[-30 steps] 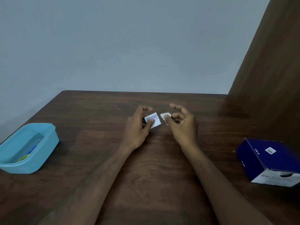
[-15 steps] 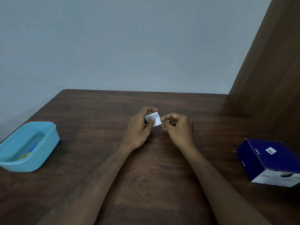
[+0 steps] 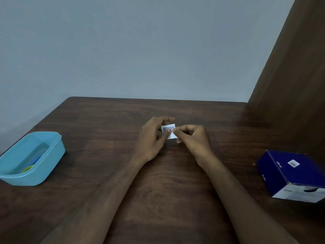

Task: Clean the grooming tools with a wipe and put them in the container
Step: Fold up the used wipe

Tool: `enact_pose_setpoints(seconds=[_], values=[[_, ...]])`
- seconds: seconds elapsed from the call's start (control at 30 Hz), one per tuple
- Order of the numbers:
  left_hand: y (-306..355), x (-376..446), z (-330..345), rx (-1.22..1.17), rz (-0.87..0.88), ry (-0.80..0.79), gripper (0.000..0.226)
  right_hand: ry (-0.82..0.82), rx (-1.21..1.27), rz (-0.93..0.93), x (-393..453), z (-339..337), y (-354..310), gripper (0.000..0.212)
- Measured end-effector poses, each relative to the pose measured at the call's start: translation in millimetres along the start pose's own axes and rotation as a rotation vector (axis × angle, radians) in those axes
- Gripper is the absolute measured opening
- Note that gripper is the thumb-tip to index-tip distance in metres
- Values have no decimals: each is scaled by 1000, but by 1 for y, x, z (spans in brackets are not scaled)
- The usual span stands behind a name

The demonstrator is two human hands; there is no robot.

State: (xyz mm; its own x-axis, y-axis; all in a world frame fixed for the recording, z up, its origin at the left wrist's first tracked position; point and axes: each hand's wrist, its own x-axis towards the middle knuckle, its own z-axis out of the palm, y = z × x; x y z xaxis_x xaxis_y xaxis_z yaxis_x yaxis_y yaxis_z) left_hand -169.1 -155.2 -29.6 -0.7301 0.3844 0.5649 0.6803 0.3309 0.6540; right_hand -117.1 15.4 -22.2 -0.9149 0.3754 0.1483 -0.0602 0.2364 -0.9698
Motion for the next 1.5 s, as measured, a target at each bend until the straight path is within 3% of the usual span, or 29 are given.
enact_pose_setpoints(seconds=[0.13,0.23,0.6,0.93,1.5], values=[[4,1,0,164,132,83,35,71,10,16,3,-2,3,10],[3,0,1,179,192,27,43,54,63,40,4,-2,4,8],[0,3,0,197,213,41,43,-64,267,121,7,-1,1,21],[-2,2,-1,162,181,6,44,-156,312,121,7,-8,-2,15],[-4,3,0,215,214,-96,42,-9,-274,-126,7,-18,4,6]])
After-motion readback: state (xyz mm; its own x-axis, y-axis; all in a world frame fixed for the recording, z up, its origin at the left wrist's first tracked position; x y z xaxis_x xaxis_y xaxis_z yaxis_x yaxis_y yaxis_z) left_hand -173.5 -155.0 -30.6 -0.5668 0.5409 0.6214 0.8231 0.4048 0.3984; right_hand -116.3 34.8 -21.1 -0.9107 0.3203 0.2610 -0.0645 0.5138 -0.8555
